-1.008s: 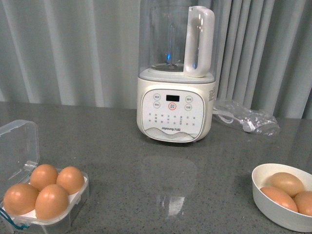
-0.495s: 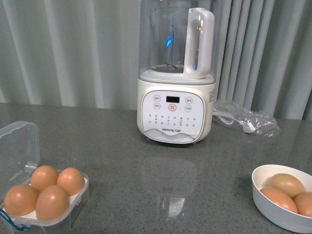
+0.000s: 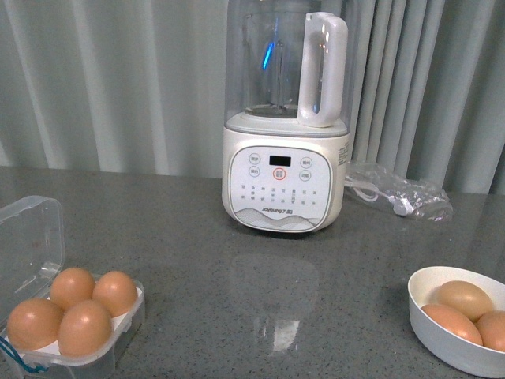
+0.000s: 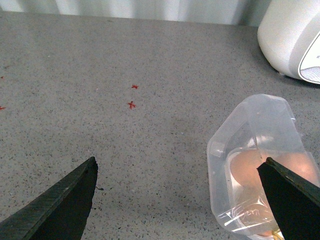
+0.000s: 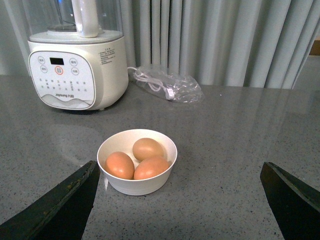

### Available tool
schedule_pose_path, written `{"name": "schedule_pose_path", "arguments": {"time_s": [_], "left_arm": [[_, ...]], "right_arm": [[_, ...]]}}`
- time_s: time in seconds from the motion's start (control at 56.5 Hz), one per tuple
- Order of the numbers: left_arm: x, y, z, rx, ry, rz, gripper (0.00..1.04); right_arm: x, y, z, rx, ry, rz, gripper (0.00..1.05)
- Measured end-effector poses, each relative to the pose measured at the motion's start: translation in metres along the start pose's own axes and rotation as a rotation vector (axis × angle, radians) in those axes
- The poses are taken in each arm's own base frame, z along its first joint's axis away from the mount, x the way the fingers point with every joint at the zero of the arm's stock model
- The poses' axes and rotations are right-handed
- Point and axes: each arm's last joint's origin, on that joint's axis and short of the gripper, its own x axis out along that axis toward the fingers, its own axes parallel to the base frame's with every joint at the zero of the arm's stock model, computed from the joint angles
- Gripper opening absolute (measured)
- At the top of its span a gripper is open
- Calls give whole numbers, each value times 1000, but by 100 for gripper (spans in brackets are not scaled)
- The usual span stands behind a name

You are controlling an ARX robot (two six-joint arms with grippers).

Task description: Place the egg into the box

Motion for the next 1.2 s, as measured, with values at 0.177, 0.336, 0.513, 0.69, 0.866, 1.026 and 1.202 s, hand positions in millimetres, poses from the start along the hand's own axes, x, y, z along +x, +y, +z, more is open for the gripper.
{"name": "schedule_pose_path", "arguments": {"time_s": [0.177,0.336,0.513,0.69,0.866,1.026,1.202], "left_arm": [[10,-10,-2,11,14,-21,98],[16,-38,-1,42,6,-83,98],[15,-71,-14,79,34,-150,98],[4,-98,-18,112,40,-238,98],[-8,-105,-7,125,12,-258,98],[-15,-101,7,122,-18,-244,98],[-28,-84,19,120,-58,-184,98]], "right_arm": [[0,0,0,0,0,0,98],[0,0,0,0,0,0,98],[0,0,0,0,0,0,98],[0,0,0,0,0,0,98],[0,0,0,0,0,0,98],[0,0,0,0,0,0,98],[0,0,0,0,0,0,98]]}}
